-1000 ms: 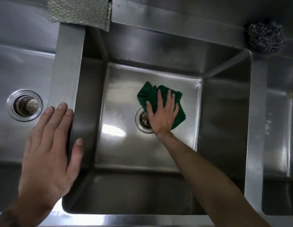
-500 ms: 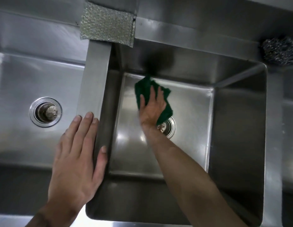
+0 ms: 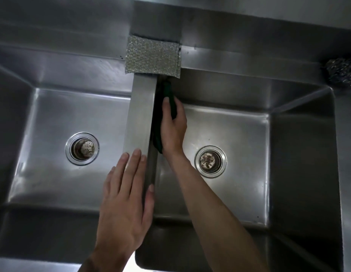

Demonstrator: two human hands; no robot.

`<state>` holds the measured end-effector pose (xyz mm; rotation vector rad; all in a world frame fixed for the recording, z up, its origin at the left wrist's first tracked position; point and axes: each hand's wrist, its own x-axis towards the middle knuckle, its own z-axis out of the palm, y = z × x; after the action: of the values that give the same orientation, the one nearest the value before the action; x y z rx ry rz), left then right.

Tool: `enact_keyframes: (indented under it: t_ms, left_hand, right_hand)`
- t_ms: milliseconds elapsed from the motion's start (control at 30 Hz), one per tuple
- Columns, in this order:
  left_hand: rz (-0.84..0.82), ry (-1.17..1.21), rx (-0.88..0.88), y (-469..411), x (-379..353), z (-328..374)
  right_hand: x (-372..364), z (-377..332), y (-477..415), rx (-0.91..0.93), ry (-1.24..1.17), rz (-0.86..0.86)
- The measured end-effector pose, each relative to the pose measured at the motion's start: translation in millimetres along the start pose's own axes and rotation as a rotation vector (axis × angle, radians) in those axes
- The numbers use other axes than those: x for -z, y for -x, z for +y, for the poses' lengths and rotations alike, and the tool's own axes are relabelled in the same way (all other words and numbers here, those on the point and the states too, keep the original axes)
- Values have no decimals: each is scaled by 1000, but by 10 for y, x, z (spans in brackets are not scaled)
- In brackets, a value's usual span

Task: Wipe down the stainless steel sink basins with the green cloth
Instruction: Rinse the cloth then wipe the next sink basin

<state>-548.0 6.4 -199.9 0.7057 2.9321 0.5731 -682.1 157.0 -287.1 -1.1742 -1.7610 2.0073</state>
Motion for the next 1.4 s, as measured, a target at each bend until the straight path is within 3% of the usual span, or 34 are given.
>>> enact_keyframes:
  t_ms: [133,300,533,733,867,967,1133,1300,1400]
  left_hand:
    - [19,3,-29,-47,15,-48]
    - [9,10,-13,-47,3,-34]
    - [11,-6,-16,-43,10,-34]
    - [5,-41,-3,-37,29,-12]
    - [4,-42,0,-46,20,-8]
    - [5,-45,-1,-32,12,-14]
    - [-2,-55,8,-39,27,-6]
    - [2,-45,-1,-43,17,-18]
    - [-5,-49,0,-34,19,-25]
  right_hand:
    - [-111,-30,-10,133,106,-21]
    - [-198,71,-159,-80,206,-51]
    - [-147,-126,84,158,67,-41]
    - [-181,67,-64,-36,237,-55]
    - [-20,-131,242,192,148,-78]
    - [-29,-89,237,258,163,-69]
    - [-136,179,-21,-72,279,-73]
    - [63,21,420,157,181,-111]
    - [92,175,441,156,210,-109]
